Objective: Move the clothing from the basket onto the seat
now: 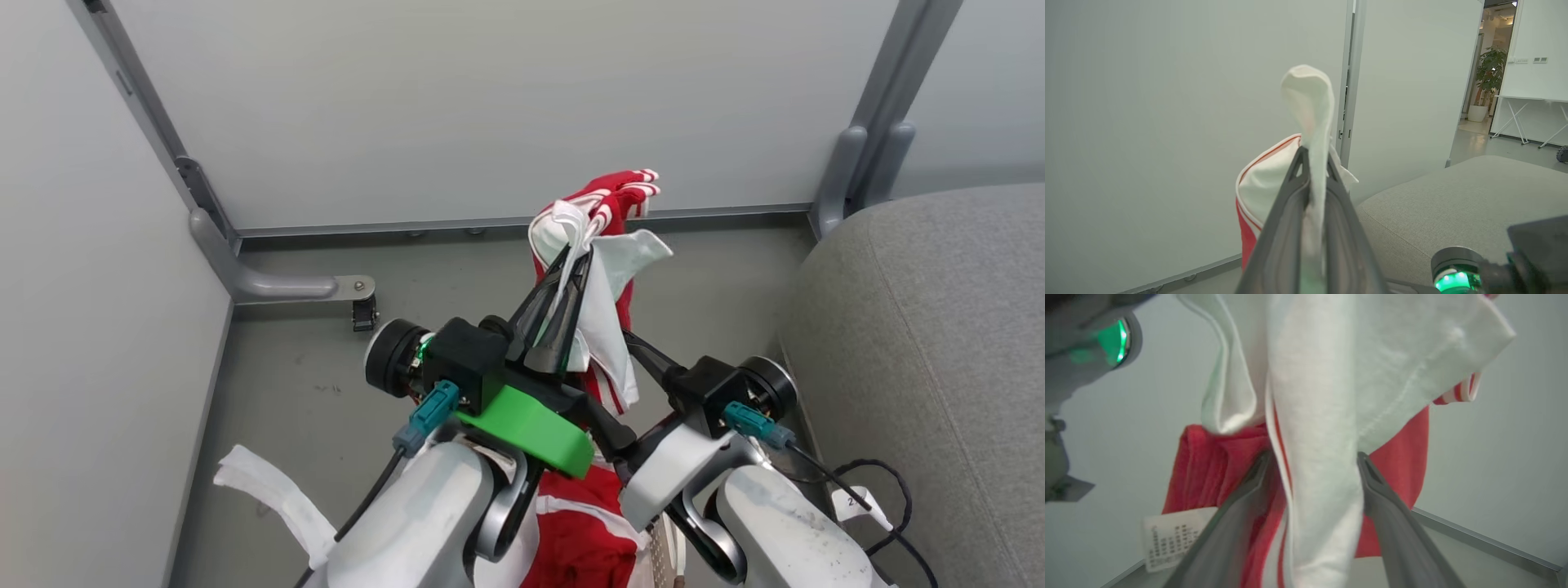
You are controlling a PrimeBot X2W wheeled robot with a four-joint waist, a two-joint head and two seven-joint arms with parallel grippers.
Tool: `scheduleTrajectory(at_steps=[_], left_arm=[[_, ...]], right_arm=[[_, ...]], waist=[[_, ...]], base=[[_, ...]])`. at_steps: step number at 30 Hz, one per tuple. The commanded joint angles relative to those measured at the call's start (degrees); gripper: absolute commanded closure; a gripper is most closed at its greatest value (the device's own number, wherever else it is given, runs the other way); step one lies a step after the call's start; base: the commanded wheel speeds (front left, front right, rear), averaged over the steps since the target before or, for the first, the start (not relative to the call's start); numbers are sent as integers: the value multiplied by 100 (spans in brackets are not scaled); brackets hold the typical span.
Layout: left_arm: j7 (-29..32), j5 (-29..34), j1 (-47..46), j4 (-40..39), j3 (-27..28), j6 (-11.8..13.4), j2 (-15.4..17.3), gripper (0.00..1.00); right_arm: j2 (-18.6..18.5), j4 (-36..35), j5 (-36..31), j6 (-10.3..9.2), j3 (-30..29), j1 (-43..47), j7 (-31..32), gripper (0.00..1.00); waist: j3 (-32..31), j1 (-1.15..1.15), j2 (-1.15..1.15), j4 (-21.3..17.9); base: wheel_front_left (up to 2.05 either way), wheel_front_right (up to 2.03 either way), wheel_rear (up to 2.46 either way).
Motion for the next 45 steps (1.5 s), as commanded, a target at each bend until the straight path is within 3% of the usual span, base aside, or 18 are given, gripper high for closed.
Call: scheduleTrajectory(at_steps=[1, 2, 9, 10, 11, 17, 24, 31, 38, 45], left_arm=[[-3, -64, -99, -41, -79, 52, 12, 100], [-3, -135, -94, -51, -148, 63, 10, 100], [0, -219, -43, 129, -329, 146, 9, 100], [0, -200, -9, 189, -319, 142, 11, 46], [0, -176, 25, 248, -310, 145, 15, 0], [0, -33, 249, 488, -123, 48, 47, 0], [0, 243, 502, 554, 154, -153, 55, 0], [0, 527, 657, 625, 339, -364, 31, 0], [0, 712, 700, 700, 344, -514, 22, 0], [0, 877, 390, 826, 290, -633, 26, 0]], right_arm=[[-19, 109, 138, 0, 32, -54, -26, 71], [-17, 160, 238, 0, 76, -111, -27, 100], [-19, 149, 567, 0, -136, -58, -27, 100], [-19, 113, 585, 0, -201, -1, -27, 100], [-18, 82, 596, 0, -245, 47, -27, 100], [-15, -220, 581, 0, -543, 415, -27, 100], [-19, -551, 478, -2, -888, 659, -27, 100], [-273, -679, 491, -1, -1097, 712, -27, 100], [-825, -750, 364, -1, -1303, 163, -27, 100], [-2014, -529, 44, -2, -1380, -1424, -25, 100]], waist=[[-25, 1, 0, 124], [-30, 1, 0, 149], [-4, 1, 0, 22], [10, 1, 0, -53], [19, 1, 0, -118], [86, 1, 0, -822], [220, 1, 0, -2015], [375, 1, 0, -2830], [654, 1, 0, -3028], [1376, 1, 0, -2710]], base=[[0, 0, 0], [0, 0, 0], [0, 0, 0], [0, 0, 0], [0, 0, 0], [0, 0, 0], [0, 0, 0], [0, 0, 0], [0, 0, 0], [0, 0, 0]])
